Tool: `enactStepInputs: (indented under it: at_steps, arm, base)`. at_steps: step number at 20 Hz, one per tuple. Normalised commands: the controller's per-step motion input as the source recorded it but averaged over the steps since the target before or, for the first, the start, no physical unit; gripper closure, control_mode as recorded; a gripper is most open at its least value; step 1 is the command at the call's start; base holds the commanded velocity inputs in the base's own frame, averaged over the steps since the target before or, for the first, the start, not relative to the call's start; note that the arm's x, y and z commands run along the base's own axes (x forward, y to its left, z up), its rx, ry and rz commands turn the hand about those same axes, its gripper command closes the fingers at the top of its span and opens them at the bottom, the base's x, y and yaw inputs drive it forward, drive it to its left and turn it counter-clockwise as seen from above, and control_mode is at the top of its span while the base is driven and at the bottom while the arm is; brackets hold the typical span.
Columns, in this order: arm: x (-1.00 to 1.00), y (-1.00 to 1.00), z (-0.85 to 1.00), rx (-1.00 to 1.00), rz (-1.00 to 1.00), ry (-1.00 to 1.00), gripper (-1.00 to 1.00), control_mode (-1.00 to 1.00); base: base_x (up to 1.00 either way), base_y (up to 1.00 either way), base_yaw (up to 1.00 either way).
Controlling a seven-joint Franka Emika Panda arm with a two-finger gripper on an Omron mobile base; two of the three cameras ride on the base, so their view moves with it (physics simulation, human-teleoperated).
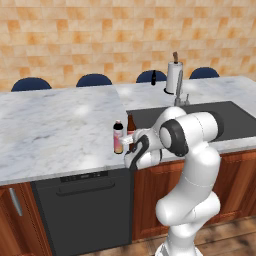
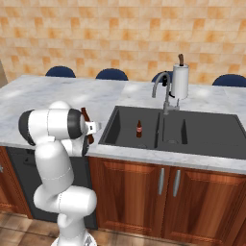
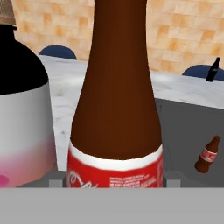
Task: Place the large bottle from the dining counter next to the other large bottle outside the sink, and place the small bottle from the dining counter next to the other small bottle inside the sink.
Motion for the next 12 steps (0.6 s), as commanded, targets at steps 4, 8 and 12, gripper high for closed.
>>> enactStepInputs:
  at_steps: [4,8,12]
  arm:
    - [-0.39,0.01,-0.44,0.0,0.0,-0.12,-1.0,-1.0]
    - [-0.41,0.0,-0.45,-0.01,0.0,-0.11,-1.0,-1.0]
    - [-0.38,0.0,-0.47,0.0,0.0,-0.13,-1.0,-1.0]
  base:
    - [0.0,0.0,0.0]
    - [0.0,0.0,0.0]
    - [0.0,0.0,0.0]
